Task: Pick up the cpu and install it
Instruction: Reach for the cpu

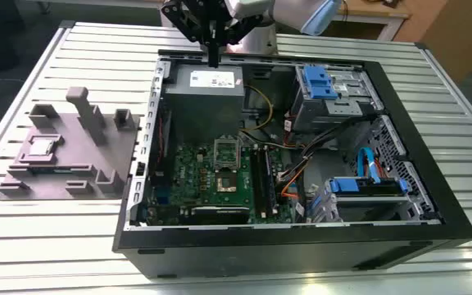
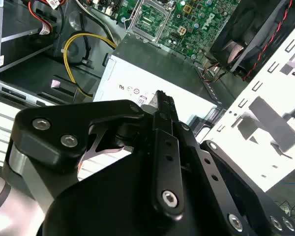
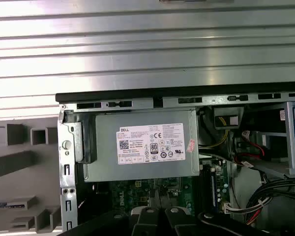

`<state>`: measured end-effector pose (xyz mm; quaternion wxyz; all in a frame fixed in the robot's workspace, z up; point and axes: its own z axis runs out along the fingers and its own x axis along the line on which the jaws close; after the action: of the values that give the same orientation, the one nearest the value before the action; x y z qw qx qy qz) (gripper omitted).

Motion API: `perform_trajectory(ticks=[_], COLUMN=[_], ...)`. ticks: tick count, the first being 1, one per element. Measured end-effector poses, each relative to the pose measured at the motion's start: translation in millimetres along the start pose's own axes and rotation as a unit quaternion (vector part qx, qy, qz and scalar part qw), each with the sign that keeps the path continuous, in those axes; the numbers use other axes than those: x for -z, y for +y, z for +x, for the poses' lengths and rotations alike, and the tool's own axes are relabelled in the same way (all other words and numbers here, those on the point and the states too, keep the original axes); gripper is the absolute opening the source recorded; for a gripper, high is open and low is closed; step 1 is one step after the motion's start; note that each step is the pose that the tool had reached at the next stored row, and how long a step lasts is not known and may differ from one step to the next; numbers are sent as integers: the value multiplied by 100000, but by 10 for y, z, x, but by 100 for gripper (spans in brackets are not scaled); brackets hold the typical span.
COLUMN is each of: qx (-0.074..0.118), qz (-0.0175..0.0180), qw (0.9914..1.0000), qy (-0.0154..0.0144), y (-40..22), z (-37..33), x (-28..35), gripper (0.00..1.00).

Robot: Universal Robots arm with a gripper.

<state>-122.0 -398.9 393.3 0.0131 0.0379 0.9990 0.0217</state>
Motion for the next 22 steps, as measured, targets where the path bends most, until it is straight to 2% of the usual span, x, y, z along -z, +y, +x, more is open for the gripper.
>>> perform_trajectory(ticks=[22], qx=[4], qz=[5], qw=[100000], qy=[4], y=[-3], z=[39], x=[2], gripper=[10])
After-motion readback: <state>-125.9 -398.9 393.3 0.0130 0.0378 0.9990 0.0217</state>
